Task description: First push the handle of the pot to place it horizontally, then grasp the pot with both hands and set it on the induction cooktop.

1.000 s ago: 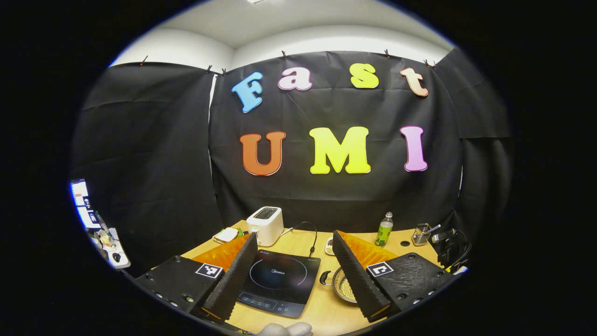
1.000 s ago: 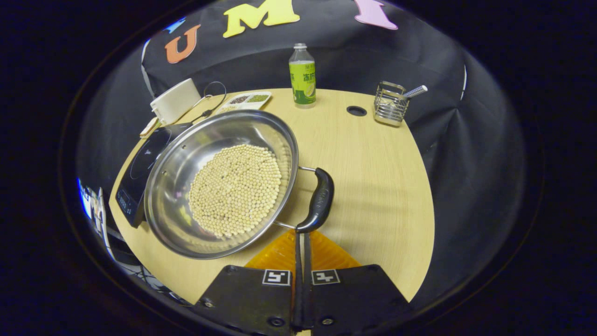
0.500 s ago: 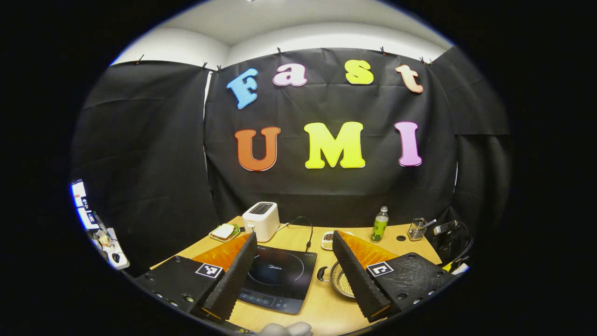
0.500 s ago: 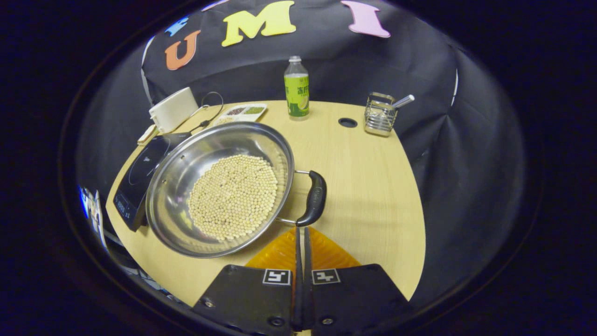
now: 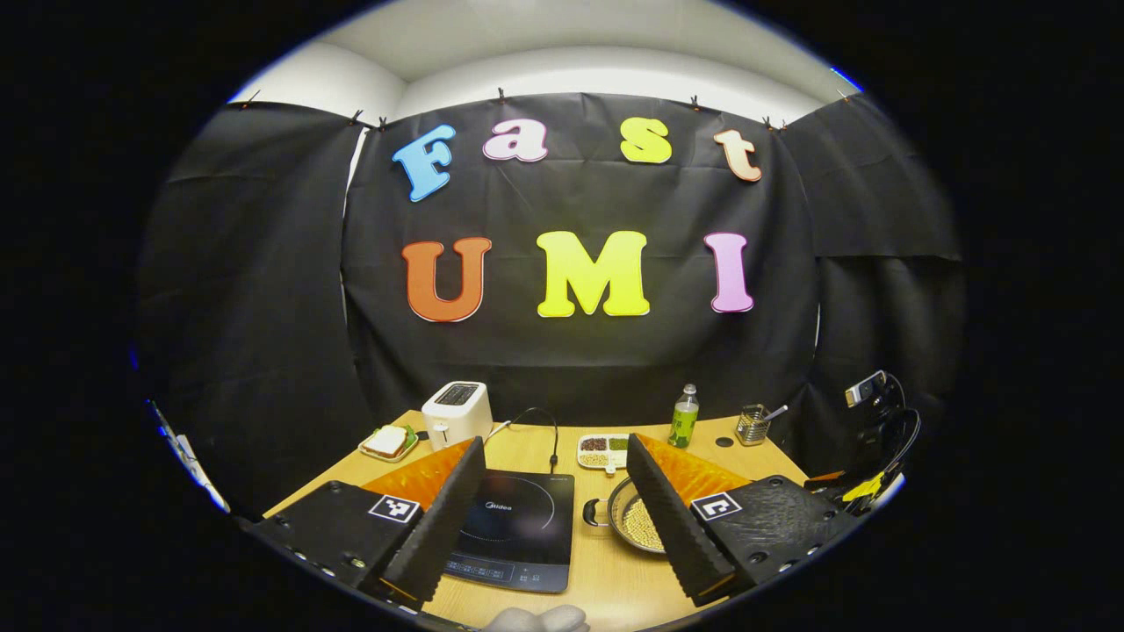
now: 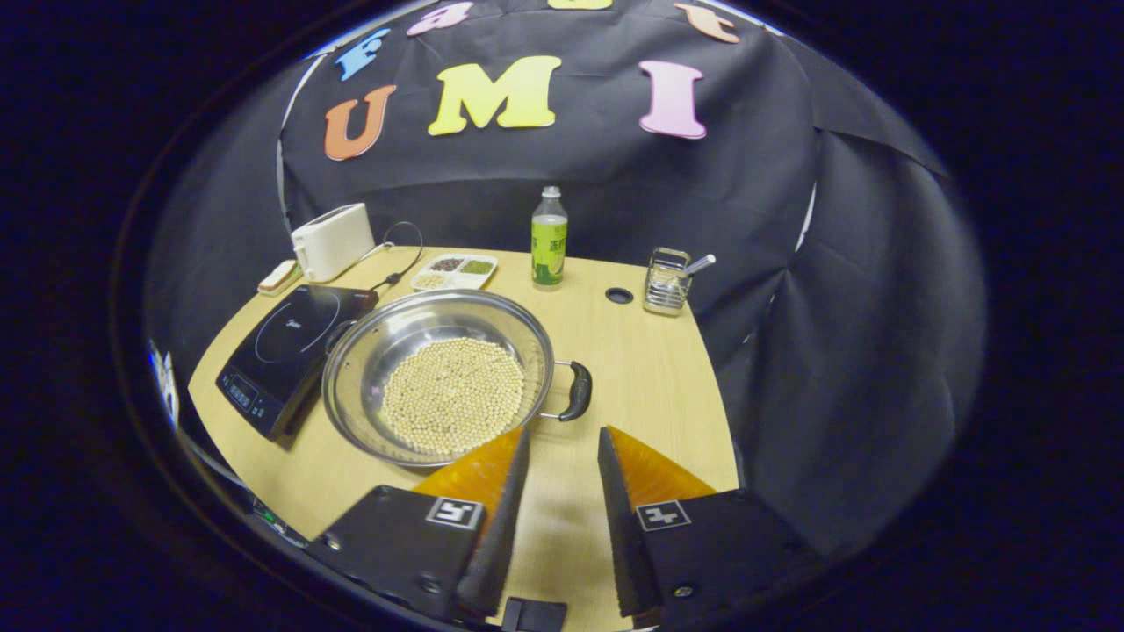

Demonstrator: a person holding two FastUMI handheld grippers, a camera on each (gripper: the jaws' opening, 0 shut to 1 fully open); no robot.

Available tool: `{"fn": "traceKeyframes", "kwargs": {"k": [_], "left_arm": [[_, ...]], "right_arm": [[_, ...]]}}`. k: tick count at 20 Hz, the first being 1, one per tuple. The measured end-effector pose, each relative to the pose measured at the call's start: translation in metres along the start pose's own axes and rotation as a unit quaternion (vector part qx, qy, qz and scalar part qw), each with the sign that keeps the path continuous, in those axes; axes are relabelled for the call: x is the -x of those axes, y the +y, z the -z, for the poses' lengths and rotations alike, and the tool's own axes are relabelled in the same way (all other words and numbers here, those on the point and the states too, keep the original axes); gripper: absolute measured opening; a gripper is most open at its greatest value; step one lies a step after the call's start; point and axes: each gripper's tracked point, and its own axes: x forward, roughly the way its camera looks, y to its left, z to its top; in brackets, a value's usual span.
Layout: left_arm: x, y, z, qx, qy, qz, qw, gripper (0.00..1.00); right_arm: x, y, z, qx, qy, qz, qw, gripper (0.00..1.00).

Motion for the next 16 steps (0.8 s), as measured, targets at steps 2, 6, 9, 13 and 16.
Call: {"fn": "traceKeyframes", "kwargs": {"k": [2, 6, 9, 13, 16], "left_arm": [[0.001, 0.007, 0.004, 0.0, -0.003, 0.02, 1.0, 0.96], [0.003, 0.016, 0.028, 0.004, 0.015, 0.055, 0.998, 0.96], [-0.011, 0.021, 0.05, 0.001, 0.036, 0.067, 0.997, 0.96], [-0.041, 0.002, 0.091, 0.016, 0.085, 0.098, 0.991, 0.96], [-0.074, -0.014, 0.128, 0.018, 0.129, 0.109, 0.985, 0.96]], "right_arm": [[0.018, -0.002, 0.001, -0.005, -0.008, 0.021, 1.0, 0.7], [0.052, 0.001, -0.003, -0.027, -0.031, 0.048, 0.998, 0.84], [0.065, 0.001, -0.008, -0.021, -0.047, 0.063, 0.997, 0.89], [0.055, 0.003, -0.016, -0.019, -0.051, 0.065, 0.996, 0.99], [0.028, 0.01, -0.014, -0.016, -0.035, 0.039, 0.999, 1.0]]}}
